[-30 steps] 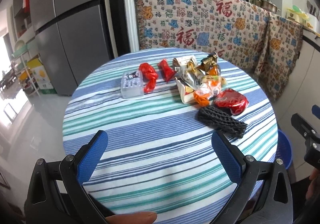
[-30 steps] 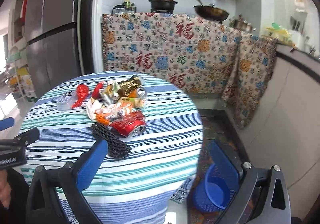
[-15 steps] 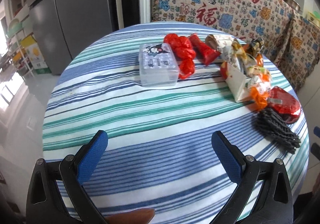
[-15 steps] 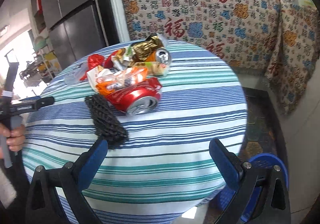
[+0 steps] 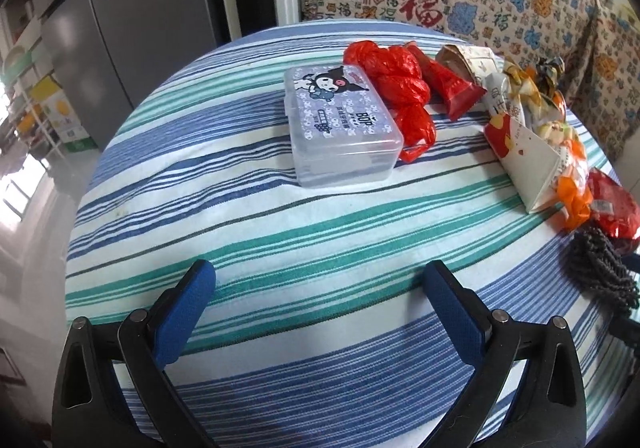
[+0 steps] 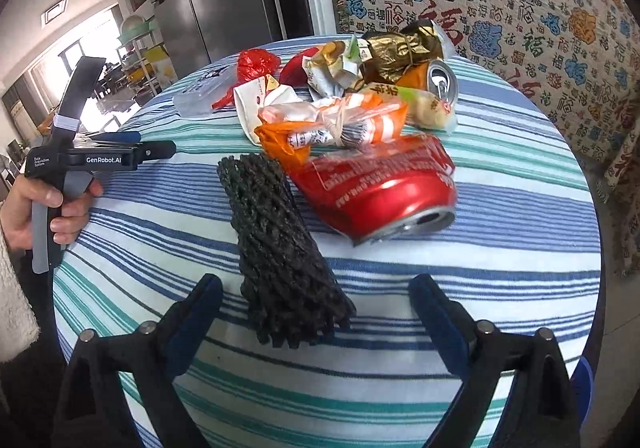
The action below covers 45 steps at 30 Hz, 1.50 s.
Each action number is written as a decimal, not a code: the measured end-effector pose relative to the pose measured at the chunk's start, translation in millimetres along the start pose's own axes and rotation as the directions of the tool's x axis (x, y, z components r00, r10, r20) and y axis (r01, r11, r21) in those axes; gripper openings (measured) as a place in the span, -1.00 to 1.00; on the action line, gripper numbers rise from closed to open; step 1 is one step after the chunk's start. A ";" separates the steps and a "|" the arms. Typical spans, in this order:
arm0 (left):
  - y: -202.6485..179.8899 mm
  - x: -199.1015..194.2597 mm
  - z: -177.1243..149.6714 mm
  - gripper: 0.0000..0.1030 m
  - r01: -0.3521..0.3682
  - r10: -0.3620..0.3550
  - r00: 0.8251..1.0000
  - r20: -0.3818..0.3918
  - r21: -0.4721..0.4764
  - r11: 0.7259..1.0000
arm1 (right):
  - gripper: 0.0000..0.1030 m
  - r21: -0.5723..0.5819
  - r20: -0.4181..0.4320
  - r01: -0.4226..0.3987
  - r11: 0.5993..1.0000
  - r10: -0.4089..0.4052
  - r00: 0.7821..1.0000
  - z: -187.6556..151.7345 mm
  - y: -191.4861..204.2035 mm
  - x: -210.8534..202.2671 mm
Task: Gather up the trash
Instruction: 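Grasp the clear cartoon box with the left tool while the right tool grasps the black mesh net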
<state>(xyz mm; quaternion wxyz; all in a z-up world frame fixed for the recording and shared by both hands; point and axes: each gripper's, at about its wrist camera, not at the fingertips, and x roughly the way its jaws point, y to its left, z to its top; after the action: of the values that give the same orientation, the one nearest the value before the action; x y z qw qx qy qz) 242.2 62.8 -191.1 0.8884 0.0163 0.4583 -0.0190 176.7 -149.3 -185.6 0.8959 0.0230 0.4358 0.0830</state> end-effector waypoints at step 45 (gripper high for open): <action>40.3 0.5 41.0 0.22 0.100 -0.103 0.994 0.028 0.090 0.991 | -0.65 -0.062 -0.038 -0.118 0.991 0.116 0.993 26.0 23.8 4.3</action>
<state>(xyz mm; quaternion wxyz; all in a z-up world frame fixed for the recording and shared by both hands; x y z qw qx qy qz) 277.8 101.1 -167.4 0.8921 0.0320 0.4426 -0.0848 196.6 -124.4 -170.2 0.8822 0.0185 0.4460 0.1498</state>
